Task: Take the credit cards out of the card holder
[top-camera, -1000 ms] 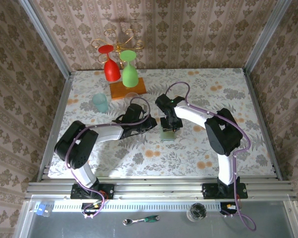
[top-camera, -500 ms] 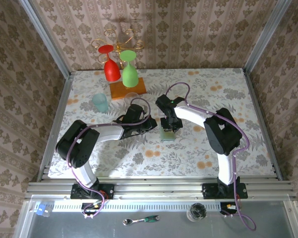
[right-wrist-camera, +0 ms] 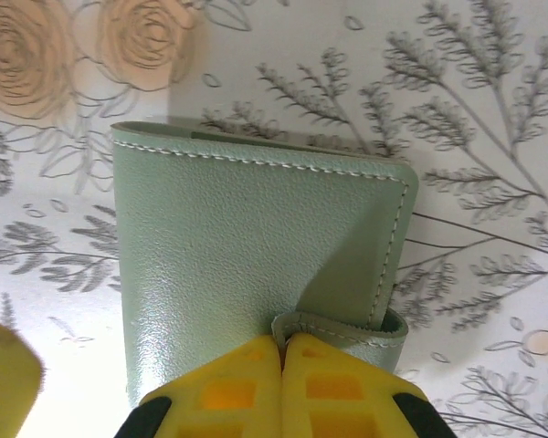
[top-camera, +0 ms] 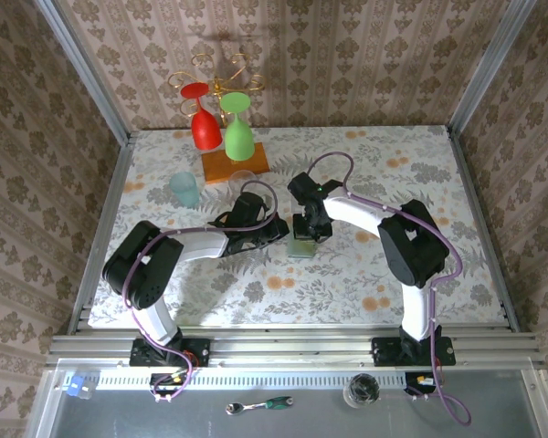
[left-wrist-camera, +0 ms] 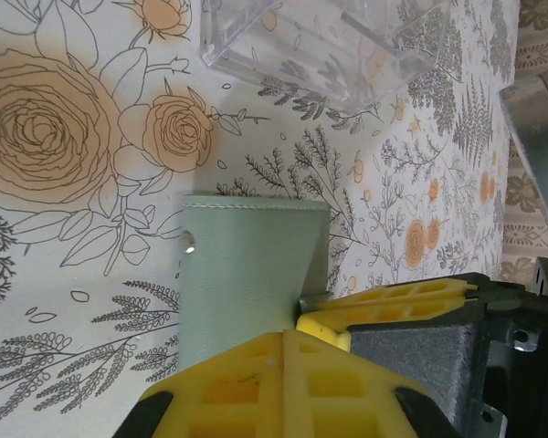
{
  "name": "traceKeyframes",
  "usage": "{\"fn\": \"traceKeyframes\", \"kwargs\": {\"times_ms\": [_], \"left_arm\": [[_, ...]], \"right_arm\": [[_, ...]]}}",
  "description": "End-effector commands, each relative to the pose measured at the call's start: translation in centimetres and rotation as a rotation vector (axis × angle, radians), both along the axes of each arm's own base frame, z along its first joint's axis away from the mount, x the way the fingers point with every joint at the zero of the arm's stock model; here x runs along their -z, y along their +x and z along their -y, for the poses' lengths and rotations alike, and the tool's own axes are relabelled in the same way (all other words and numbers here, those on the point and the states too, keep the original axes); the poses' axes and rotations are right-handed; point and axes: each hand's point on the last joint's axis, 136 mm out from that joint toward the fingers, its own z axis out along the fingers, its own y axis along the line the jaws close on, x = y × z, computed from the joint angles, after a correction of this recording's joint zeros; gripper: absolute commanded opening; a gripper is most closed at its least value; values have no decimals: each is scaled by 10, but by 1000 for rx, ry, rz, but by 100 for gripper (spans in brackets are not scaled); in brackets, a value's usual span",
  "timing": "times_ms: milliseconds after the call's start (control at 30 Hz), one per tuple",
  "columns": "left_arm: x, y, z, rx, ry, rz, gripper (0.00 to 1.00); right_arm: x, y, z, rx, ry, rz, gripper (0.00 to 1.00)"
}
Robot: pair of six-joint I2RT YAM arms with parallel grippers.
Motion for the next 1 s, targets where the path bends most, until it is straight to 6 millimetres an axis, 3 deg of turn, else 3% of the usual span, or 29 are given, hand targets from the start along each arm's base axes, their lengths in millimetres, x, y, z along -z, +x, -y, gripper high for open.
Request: {"fn": "traceKeyframes", "kwargs": {"times_ms": [0,300,600,967], "left_arm": [[4,-2,7,23,-2,-25,0],[25,-9,7,41,14,-127,0],[59,-24,-8,99,119,-230,0],[80,-29,-22,116,190,-264,0]], "right_arm": [[-3,-9,-18,0,102,-29,0],[0,-12,-24,-14,110,-39,0],[15,-21,-7,-106,-152,-61,0],[22,-24,30,-210,-491,-53,0]]}}
